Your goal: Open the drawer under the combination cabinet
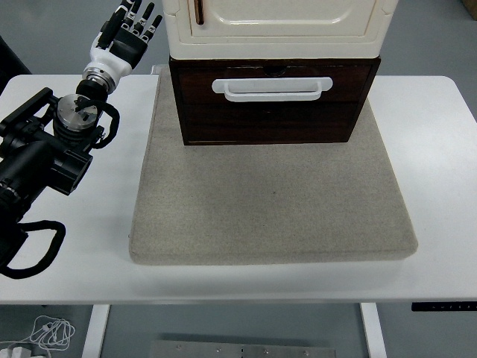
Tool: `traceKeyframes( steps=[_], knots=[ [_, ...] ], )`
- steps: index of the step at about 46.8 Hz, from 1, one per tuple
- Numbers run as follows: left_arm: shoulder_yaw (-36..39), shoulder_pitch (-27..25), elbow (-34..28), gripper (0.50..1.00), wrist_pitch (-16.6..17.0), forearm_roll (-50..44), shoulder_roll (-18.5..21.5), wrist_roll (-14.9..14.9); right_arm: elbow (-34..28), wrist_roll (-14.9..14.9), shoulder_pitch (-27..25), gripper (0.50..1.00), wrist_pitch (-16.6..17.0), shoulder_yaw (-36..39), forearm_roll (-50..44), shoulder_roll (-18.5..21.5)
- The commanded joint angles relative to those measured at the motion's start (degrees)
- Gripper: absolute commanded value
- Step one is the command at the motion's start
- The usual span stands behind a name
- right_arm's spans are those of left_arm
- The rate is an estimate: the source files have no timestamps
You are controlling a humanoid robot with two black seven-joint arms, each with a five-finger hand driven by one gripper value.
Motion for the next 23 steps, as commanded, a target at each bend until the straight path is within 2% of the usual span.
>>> traceKeyframes(
  steps=[1, 23],
  knots=[
    [0.0, 0.09, -0.27, 1.0, 0.01, -0.07, 0.27, 0.0, 0.0, 0.0, 0.05, 0.926, 0.0, 0.02, 0.0, 0.0],
    [-0.79, -0.61, 0.07, 1.0, -0.34, -0.25, 2.99, 0.0, 0.0, 0.0, 0.05, 0.926, 0.0, 0.02, 0.0, 0.0]
  ],
)
